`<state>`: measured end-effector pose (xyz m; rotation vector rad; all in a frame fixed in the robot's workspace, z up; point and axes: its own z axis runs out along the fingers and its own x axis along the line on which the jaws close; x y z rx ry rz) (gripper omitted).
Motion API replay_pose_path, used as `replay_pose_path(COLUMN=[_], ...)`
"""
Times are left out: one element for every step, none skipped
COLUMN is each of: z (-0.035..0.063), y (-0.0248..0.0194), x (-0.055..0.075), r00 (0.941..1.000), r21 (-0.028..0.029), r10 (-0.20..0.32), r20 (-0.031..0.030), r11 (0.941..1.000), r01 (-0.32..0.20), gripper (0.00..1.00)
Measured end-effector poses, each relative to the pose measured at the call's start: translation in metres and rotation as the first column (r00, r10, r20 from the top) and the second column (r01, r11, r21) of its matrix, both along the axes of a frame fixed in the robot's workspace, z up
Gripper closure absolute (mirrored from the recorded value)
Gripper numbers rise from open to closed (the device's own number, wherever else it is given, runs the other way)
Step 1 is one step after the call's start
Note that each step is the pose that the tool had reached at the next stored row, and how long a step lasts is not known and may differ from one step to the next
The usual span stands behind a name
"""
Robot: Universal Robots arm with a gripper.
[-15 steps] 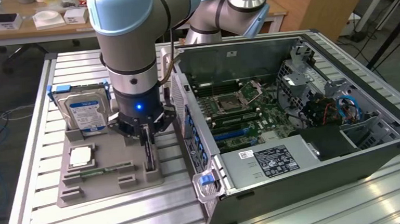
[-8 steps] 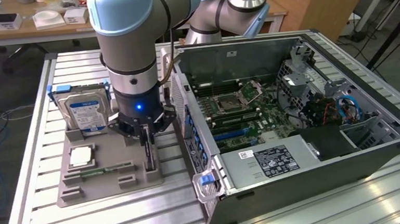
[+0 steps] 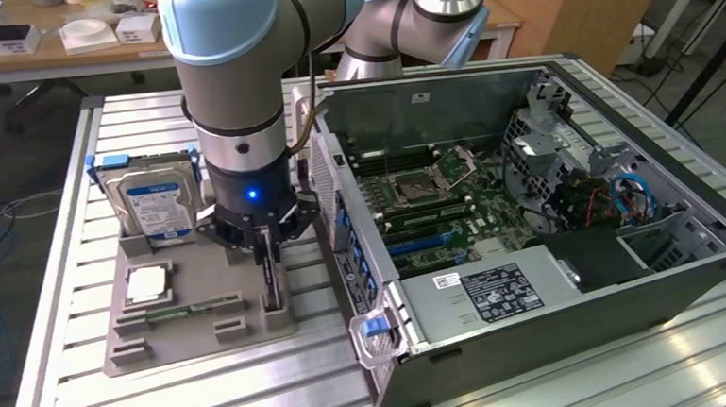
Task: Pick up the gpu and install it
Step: 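Pick up the gpu and move the gpu toward the slot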
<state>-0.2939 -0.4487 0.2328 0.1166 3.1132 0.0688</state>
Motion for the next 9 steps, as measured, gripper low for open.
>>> replay_pose_path(z=[0.0, 0.0, 0.0, 0.0, 0.0, 0.0, 0.0, 0.0, 0.0003], y=[0.0, 0.0, 0.0, 0.0, 0.0, 0.0, 0.0, 0.0, 0.0], x=[0.0, 0.0, 0.0, 0.0, 0.0, 0.0, 0.0, 0.0, 0.0], r00=[1.0, 1.0, 1.0, 1.0, 1.0, 1.0, 1.0, 1.0, 1.0], r21=[0.0, 0.0, 0.0, 0.0, 0.0, 0.0, 0.0, 0.0, 0.0001], r10=[0.0, 0.0, 0.0, 0.0, 0.0, 0.0, 0.0, 0.0, 0.0], r20=[0.0, 0.0, 0.0, 0.0, 0.0, 0.0, 0.0001, 0.0, 0.0002], r11=[1.0, 1.0, 1.0, 1.0, 1.0, 1.0, 1.0, 1.0, 1.0], r01=[0.0, 0.0, 0.0, 0.0, 0.0, 0.0, 0.0, 0.0, 0.0], gripper=[0.74, 0.74, 0.74, 0.74, 0.74, 0.74, 0.74, 0.74, 0.74])
